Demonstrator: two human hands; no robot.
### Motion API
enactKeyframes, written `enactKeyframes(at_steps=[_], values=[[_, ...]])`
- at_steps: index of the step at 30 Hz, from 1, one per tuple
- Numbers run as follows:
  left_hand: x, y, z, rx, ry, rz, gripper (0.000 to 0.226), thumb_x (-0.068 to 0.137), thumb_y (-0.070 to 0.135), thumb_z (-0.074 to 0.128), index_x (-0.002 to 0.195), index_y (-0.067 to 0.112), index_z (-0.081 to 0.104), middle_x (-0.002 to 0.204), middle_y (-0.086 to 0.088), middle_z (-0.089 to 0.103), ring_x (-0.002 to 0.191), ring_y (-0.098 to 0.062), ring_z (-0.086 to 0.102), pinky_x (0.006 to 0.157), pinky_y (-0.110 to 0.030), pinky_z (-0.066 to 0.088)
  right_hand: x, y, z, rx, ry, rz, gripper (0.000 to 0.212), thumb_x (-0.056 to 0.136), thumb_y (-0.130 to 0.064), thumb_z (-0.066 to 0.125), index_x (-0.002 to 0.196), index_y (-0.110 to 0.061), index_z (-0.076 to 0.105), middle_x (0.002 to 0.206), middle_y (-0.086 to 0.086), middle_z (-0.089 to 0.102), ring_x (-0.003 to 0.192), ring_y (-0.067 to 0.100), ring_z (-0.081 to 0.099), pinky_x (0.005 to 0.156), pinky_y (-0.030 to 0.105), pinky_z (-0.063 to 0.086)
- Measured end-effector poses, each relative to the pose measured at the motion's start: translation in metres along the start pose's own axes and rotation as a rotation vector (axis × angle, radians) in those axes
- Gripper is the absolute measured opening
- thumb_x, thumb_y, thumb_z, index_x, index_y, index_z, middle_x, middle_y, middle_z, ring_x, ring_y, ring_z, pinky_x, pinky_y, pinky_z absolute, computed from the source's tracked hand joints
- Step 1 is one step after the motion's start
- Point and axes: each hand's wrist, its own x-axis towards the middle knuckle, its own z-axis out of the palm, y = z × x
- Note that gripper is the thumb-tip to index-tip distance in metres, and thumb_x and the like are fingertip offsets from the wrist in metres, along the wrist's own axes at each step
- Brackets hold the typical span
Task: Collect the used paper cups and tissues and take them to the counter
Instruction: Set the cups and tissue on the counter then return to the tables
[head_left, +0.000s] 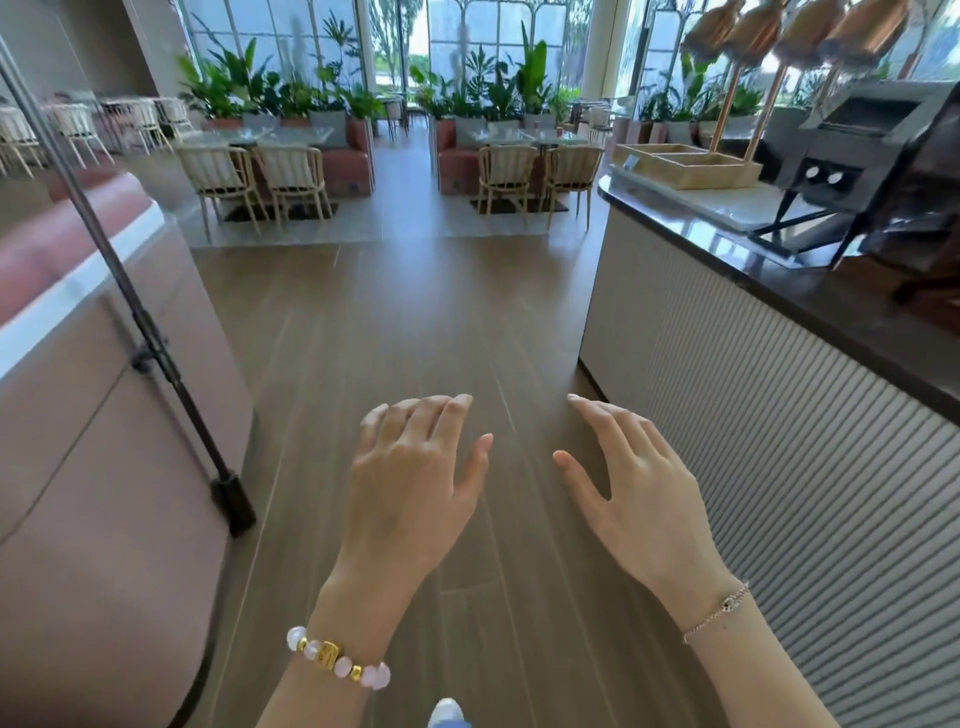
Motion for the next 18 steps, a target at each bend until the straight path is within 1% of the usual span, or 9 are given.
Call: enactKeyframes(at_steps=[2,5,6,9,13,15,18], values=[[0.045,-0.02,0.016,0.013,0.008,-0.008,0.037,0.088,0.035,0.059,0.117,0.013,0.063,0.11,-0.004,0.068,0.104,-0.028,0.062,0.097,-0.047,0.043,0.046,0.003,0.028,0.011,0.013,-0.007,0.05,0.089,-0.046,0.046,0.128,-0.016,0.057,0.118,0.0,0.064,0.11,0.02,0.06,0.087,0.033,0.05],[0.112,-0.049,0.039,0.025,0.011,-0.019,0.037,0.088,0.035,0.06,0.118,0.013,0.062,0.111,-0.004,0.068,0.105,-0.028,0.061,0.095,-0.046,0.045,0.116,0.008,0.07,0.028,0.027,-0.013,0.045,0.089,-0.039,0.06,0.127,-0.015,0.057,0.118,0.001,0.065,0.109,0.022,0.061,0.087,0.034,0.05],[0.132,-0.057,0.046,0.027,0.007,-0.018,0.038,0.088,0.035,0.06,0.119,0.013,0.062,0.112,-0.003,0.067,0.106,-0.028,0.061,0.095,-0.046,0.045,0.136,0.01,0.082,0.027,0.027,-0.013,0.045,0.089,-0.038,0.06,0.128,-0.015,0.057,0.119,0.001,0.064,0.11,0.023,0.061,0.087,0.035,0.05],[0.184,-0.078,0.07,0.018,-0.009,-0.023,0.037,0.089,0.036,0.058,0.12,0.014,0.061,0.113,-0.003,0.067,0.107,-0.028,0.06,0.094,-0.046,0.046,0.187,0.021,0.117,0.033,0.021,-0.014,0.047,0.088,-0.042,0.053,0.128,-0.016,0.057,0.12,-0.001,0.064,0.111,0.022,0.061,0.087,0.034,0.05],[0.243,-0.1,0.106,0.012,-0.036,-0.019,0.038,0.091,0.037,0.055,0.122,0.015,0.06,0.115,-0.002,0.066,0.109,-0.027,0.058,0.098,-0.045,0.043,0.244,0.044,0.158,0.054,0.005,-0.006,0.046,0.089,-0.04,0.055,0.128,-0.017,0.056,0.12,-0.002,0.064,0.111,0.022,0.06,0.087,0.034,0.049],[0.272,-0.111,0.127,0.013,-0.035,-0.027,0.038,0.09,0.036,0.056,0.121,0.014,0.061,0.114,-0.002,0.066,0.108,-0.027,0.059,0.098,-0.045,0.043,0.274,0.057,0.179,0.062,-0.005,-0.005,0.047,0.091,-0.044,0.05,0.129,-0.017,0.056,0.121,-0.003,0.063,0.112,0.02,0.059,0.088,0.033,0.049],[0.316,-0.123,0.164,0.026,-0.021,-0.036,0.037,0.089,0.034,0.059,0.12,0.014,0.062,0.112,-0.002,0.067,0.107,-0.027,0.06,0.098,-0.045,0.042,0.32,0.079,0.211,0.068,-0.029,-0.008,0.053,0.089,-0.048,0.041,0.129,-0.019,0.056,0.122,-0.005,0.063,0.112,0.019,0.059,0.087,0.032,0.049]])
